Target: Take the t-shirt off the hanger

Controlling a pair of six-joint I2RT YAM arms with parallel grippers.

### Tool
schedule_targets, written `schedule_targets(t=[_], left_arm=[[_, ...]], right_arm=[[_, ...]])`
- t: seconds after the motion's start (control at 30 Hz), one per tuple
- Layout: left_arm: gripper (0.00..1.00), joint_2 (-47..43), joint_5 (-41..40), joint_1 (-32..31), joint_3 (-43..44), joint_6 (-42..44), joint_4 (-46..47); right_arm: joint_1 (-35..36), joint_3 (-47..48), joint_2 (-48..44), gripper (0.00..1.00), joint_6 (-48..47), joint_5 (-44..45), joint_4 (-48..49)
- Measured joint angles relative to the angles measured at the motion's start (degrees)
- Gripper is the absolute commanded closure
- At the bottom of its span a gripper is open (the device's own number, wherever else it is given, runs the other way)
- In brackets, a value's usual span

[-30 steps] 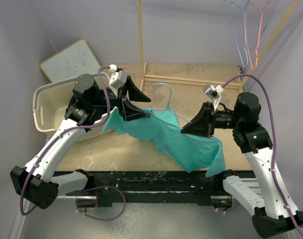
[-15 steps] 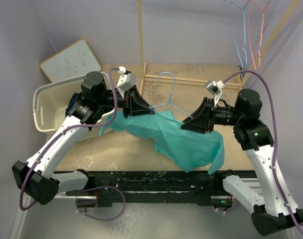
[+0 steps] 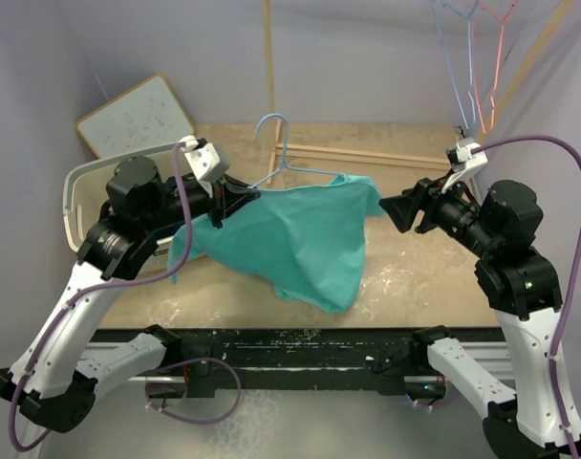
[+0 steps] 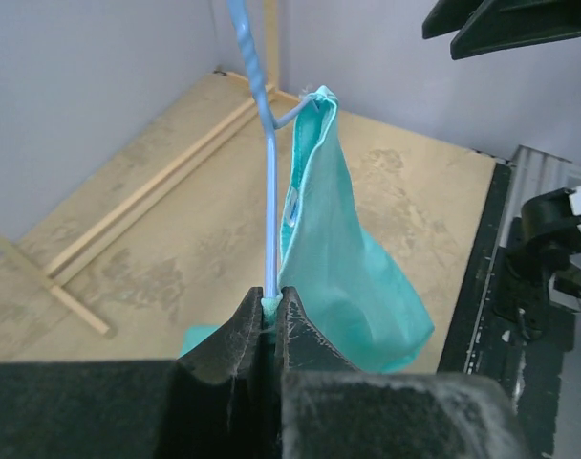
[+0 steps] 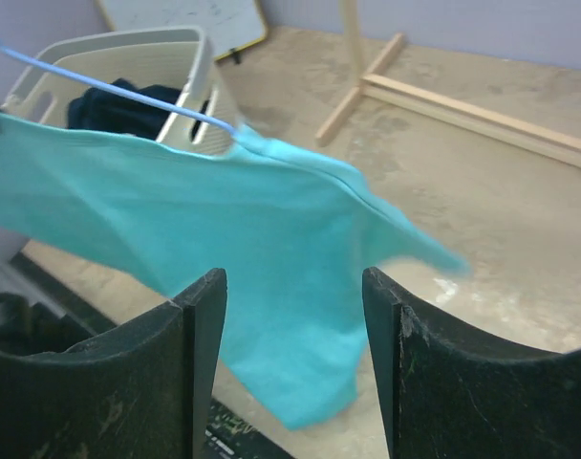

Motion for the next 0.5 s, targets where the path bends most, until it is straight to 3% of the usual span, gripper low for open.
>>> schedule_targets(t=[0.2,0.4,0.5], left_arm=[[1.0,-3.5,-4.0,0.0,3.5,1.3,-4.4],[1.0,-4.5,-2.3,0.0,6.1,2.1,-7.6],[1.0,-4.9,-0.4,0.0,6.5,2.5,-9.4]], right_arm=[[0.0,-2.6,-0.8,0.37,-1.6,6.7,-0.1],[0.0,-4.2,-0.5,0.32,-3.6,5.6,0.6],[0.0,-4.2,-0.7,0.21,-5.2,1.2,1.7]])
